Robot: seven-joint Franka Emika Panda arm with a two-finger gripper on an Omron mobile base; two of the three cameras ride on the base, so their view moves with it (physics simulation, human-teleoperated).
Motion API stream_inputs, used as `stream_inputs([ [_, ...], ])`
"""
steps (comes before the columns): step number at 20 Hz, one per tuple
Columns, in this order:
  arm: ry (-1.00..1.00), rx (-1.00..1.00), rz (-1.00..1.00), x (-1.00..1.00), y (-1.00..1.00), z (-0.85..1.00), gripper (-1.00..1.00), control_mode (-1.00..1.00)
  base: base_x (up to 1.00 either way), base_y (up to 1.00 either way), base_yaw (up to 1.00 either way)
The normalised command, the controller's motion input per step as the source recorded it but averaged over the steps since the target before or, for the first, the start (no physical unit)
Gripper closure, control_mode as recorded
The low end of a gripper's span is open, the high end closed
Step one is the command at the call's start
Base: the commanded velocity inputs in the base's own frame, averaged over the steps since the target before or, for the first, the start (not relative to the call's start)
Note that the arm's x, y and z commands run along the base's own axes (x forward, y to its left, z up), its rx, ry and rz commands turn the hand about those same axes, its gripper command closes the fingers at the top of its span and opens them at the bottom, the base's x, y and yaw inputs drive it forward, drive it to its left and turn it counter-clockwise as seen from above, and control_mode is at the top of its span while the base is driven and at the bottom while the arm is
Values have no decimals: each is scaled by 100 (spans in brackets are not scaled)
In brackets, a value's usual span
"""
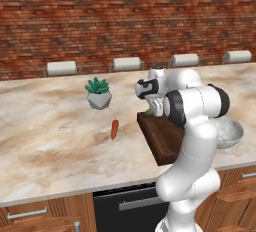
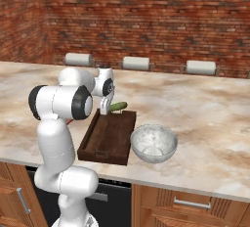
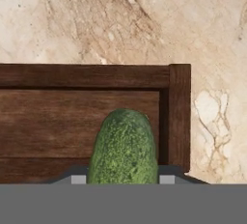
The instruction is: Place the two vegetables and bowl onto the tray for setting up a vegetable dip station.
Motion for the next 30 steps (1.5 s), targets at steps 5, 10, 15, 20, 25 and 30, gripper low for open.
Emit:
stream_inputs([
  [5,0,1,0,7,0,-24,100,-100,0,0,0],
  [10,0,3,-3,0,0,-13,100,-100,0,0,0],
  [15,0,4,-7,1,0,-5,100,-100,0,0,0],
  [20,0,1,-7,3,0,-1,100,-100,0,0,0],
  [25,0,0,-1,0,0,0,100,-100,0,0,0],
  [30,0,0,0,0,0,0,100,-100,0,0,0],
])
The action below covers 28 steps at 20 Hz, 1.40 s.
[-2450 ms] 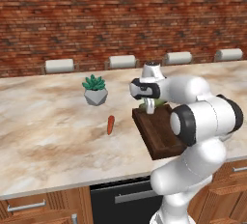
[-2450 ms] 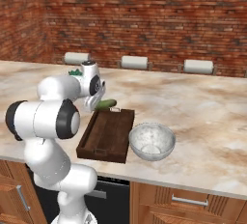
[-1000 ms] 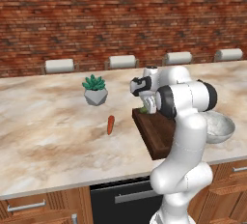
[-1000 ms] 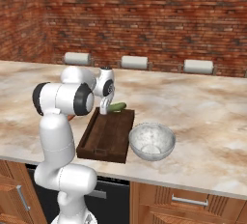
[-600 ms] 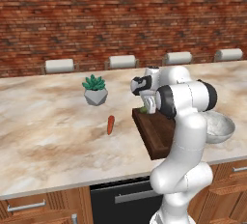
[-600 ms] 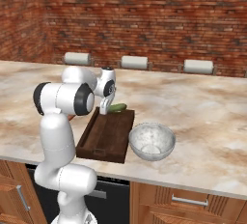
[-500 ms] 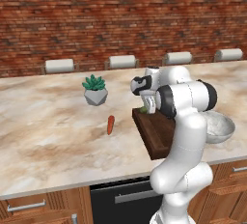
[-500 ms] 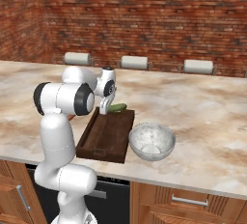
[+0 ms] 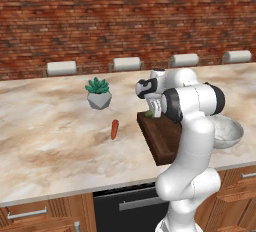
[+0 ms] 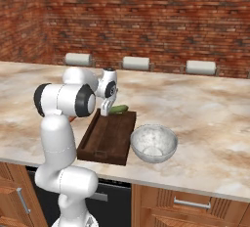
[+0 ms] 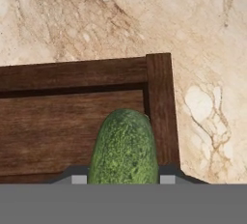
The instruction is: Place the two vegetables and bowl onto the tray for setting up a vegetable dip station.
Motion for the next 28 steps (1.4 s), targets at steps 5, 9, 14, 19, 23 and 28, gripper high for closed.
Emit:
stream_inputs([
  [5,-9,0,-1,-7,0,0,100,-100,0,0,0],
  [9,-11,0,-4,-14,0,0,100,-100,0,0,0],
  [14,-8,0,-3,-9,0,0,100,-100,0,0,0],
  [19,-5,0,-3,-1,0,-1,100,-100,0,0,0],
  [23,-1,0,-4,0,0,-6,100,-100,0,0,0],
  [28,0,0,-1,0,0,-9,100,-100,0,0,0],
])
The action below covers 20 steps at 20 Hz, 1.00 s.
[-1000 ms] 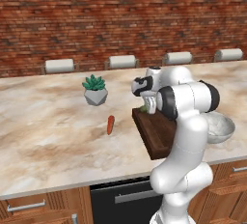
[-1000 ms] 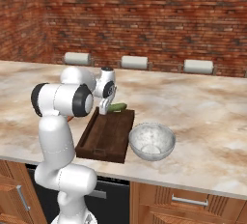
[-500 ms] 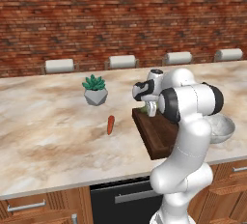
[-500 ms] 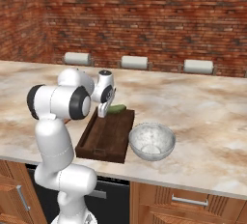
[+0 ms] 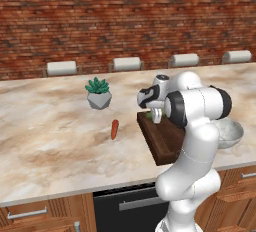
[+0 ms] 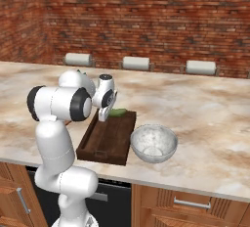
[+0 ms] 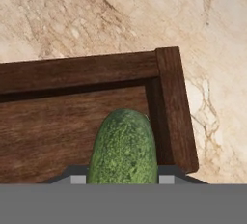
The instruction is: Place the two vegetables and bowl onto the tray for setting up a vegetable dip station.
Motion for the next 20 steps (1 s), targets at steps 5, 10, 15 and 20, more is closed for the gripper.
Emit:
stream_inputs([
  [5,0,0,0,1,0,-2,100,-100,0,0,0],
  [10,0,0,0,0,0,-2,-100,-100,0,0,0],
  [15,0,0,0,0,0,0,-100,-100,0,0,0],
  [20,0,0,0,0,0,0,-100,-100,0,0,0],
])
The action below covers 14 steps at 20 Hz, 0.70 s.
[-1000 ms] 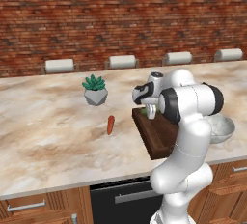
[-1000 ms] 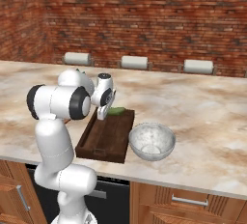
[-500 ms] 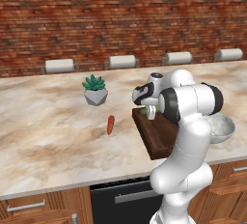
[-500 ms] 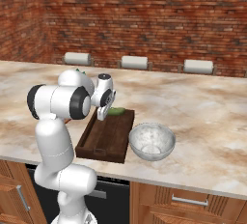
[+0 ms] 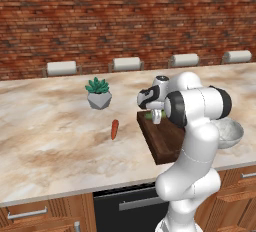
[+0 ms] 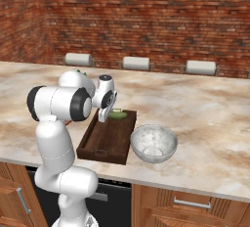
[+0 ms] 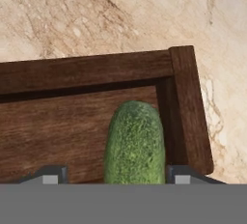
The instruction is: Place the two vegetables and bowl onto the tray for setting up a vegetable dip station.
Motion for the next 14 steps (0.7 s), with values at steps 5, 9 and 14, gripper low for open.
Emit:
stream_inputs([
  [5,0,0,0,0,0,14,-100,-100,0,0,0],
  [9,0,0,0,-10,-1,38,-100,-100,0,0,0],
  [14,0,0,0,-28,0,43,-100,-100,0,0,0],
])
